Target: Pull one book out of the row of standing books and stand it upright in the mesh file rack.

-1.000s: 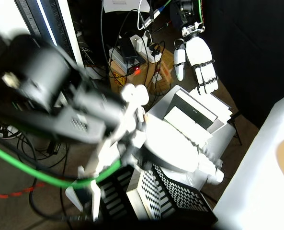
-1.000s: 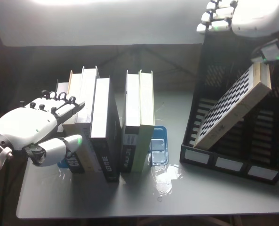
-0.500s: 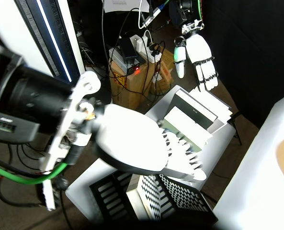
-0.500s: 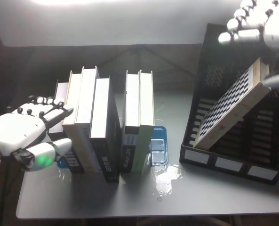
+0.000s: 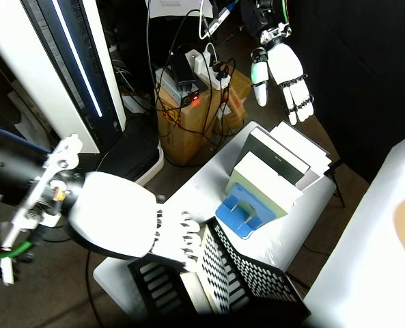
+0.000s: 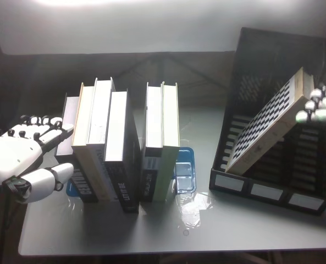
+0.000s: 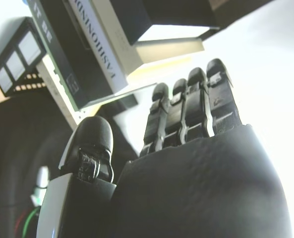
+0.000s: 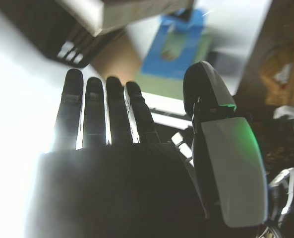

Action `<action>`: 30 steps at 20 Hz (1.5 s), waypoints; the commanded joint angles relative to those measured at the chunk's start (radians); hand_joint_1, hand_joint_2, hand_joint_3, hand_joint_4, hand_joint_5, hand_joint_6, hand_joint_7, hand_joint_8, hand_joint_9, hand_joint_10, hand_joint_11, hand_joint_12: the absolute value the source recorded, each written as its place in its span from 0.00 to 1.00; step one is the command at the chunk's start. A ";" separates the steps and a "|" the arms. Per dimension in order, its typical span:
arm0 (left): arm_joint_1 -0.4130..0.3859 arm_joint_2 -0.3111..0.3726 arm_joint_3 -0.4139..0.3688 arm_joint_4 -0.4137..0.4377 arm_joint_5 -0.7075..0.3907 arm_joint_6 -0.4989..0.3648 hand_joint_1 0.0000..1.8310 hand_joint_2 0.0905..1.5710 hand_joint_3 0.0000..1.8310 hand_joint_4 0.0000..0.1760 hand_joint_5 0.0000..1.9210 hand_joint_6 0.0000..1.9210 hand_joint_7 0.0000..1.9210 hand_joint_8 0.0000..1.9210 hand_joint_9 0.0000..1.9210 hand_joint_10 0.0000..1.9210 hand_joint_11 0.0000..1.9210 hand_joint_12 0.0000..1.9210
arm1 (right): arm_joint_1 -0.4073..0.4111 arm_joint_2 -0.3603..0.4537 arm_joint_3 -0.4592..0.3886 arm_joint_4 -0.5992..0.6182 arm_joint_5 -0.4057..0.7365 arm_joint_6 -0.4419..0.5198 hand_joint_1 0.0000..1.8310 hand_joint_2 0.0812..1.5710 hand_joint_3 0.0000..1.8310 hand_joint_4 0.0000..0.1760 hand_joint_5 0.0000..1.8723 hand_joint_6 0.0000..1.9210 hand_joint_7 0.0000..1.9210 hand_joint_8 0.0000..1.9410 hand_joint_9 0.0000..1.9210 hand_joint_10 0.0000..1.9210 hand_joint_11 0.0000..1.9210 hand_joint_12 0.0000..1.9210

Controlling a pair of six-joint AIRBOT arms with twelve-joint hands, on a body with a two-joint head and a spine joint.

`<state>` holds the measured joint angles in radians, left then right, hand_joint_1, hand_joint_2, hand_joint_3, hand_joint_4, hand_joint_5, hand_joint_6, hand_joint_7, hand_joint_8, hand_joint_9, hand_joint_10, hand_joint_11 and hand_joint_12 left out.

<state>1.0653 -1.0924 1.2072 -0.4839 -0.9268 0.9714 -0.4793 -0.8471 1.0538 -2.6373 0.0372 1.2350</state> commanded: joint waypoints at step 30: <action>0.015 -0.001 0.001 -0.017 -0.111 -0.005 0.00 1.00 0.00 0.00 0.04 0.00 0.00 0.00 0.00 0.00 0.00 0.00 | -0.008 -0.294 0.375 0.104 -0.107 0.035 0.33 0.87 0.00 0.00 0.00 0.00 0.00 0.00 0.00 0.00 0.00 0.00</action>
<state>1.0824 -1.0935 1.2068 -0.5037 -0.9237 0.9699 -0.4915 -1.1603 1.4445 -2.5290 0.0128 1.2709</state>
